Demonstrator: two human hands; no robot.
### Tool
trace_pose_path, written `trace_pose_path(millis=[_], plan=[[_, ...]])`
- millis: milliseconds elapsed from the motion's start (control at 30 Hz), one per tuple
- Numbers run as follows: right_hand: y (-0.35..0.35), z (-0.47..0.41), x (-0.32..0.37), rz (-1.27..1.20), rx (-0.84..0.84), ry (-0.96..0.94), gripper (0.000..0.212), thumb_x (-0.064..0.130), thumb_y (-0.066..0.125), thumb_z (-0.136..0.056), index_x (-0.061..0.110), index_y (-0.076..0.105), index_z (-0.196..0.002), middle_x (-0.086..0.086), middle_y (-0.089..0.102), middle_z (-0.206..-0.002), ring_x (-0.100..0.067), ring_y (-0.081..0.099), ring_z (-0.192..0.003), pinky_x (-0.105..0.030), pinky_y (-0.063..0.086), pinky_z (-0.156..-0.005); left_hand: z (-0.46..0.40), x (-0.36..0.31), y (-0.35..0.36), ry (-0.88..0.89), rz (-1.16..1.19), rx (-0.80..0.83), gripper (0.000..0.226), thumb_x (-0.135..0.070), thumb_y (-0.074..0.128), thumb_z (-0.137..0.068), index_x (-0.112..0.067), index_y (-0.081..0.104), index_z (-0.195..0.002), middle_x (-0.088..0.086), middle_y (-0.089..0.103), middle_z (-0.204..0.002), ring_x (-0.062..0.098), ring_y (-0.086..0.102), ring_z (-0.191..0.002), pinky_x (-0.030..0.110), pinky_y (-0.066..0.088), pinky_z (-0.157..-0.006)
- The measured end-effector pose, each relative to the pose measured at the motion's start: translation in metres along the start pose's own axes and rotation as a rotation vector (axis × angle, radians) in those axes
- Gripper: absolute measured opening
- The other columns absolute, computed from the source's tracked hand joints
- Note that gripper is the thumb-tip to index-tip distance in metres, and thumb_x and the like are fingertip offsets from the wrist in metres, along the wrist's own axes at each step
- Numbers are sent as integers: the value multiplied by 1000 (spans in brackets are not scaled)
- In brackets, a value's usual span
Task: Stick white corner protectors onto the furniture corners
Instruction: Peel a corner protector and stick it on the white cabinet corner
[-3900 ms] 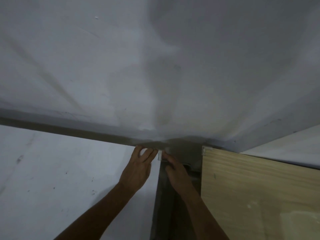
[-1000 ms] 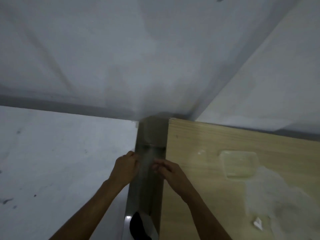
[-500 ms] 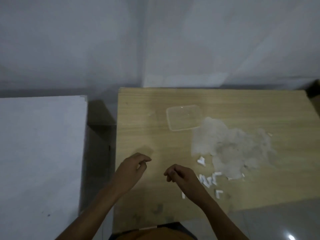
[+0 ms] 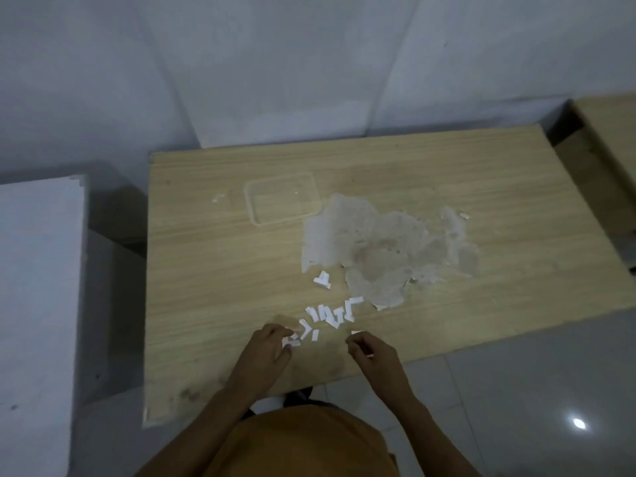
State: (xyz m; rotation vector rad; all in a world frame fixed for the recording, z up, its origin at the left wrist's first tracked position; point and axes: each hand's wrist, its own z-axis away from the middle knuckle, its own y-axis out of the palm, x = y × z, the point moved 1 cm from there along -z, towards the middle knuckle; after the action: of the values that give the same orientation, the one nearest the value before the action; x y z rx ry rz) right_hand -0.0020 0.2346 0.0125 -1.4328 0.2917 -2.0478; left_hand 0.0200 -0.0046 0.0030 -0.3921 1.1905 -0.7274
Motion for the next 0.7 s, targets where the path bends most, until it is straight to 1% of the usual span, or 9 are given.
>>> trace_pose_path(millis=[33, 67, 167, 200, 333, 467, 567, 633, 700], plan=[[-1, -2, -10, 46, -42, -2, 9, 15, 62, -92, 21, 66, -96, 7, 66, -88, -4, 62, -80, -15, 48, -68, 0, 2, 9, -6, -31, 8, 30, -13, 56, -94, -9, 60, -124, 7, 55, -126, 24, 52, -112, 22, 36, -91], [-1, -5, -20, 95, -80, 4, 12, 17, 63, -91, 20, 65, -103, 5, 65, -95, -5, 60, -83, -18, 48, -69, 0, 5, 15, -15, -65, 15, 34, -12, 60, -91, -8, 59, -125, 10, 55, -127, 28, 52, -114, 25, 37, -93], [-1, -15, -43, 227, -120, 18, 26, 19, 66, -89, 19, 62, -115, 2, 56, -113, -10, 56, -93, -22, 47, -73, -1, 14, 32, -44, -186, 25, 51, -9, 73, -77, -8, 59, -126, 16, 55, -131, 36, 53, -118, 40, 47, -92], [1, -18, -48, 256, -119, 10, 30, 19, 67, -88, 20, 61, -117, 1, 54, -116, -13, 56, -97, -23, 47, -73, -1, 17, 35, -53, -226, 12, 56, -8, 75, -72, -9, 59, -126, 16, 55, -132, 37, 53, -119, 42, 48, -92], [12, -28, -58, 377, -98, 9, 46, 20, 72, -83, 19, 57, -126, -4, 50, -124, -20, 54, -107, -22, 48, -74, -2, 25, 36, -98, -356, 34, 63, -13, 65, -79, -15, 46, -139, 11, 41, -146, 30, 40, -133, 39, 39, -104], [19, -30, -58, 432, -119, 5, 40, 14, 74, -80, 15, 61, -117, -8, 52, -122, -25, 53, -109, -29, 50, -78, -2, 29, 33, -70, -330, 28, 65, -10, 59, -83, -13, 38, -145, 10, 37, -150, 28, 35, -137, 37, 35, -109], [19, -31, -56, 497, -119, 3, 37, 11, 75, -79, 10, 63, -114, -11, 53, -121, -27, 52, -110, -29, 49, -82, 0, 31, 32, -46, -419, 67, 65, -16, 47, -90, -16, 23, -150, 2, 23, -157, 18, 22, -143, 30, 24, -115], [17, -32, -55, 424, -116, 31, 34, 10, 74, -79, 9, 62, -111, -9, 54, -118, -26, 53, -107, -29, 47, -80, 3, 30, 32, -53, -459, 44, 65, -16, 50, -88, -15, 28, -149, 2, 26, -156, 17, 27, -142, 32, 29, -113], [14, -33, -55, 367, -89, 61, 30, 12, 72, -81, 11, 60, -109, -5, 54, -113, -23, 53, -102, -27, 44, -76, 7, 26, 33, -53, -446, 26, 66, -10, 66, -76, -11, 47, -140, 8, 46, -145, 24, 48, -130, 40, 44, -102]])
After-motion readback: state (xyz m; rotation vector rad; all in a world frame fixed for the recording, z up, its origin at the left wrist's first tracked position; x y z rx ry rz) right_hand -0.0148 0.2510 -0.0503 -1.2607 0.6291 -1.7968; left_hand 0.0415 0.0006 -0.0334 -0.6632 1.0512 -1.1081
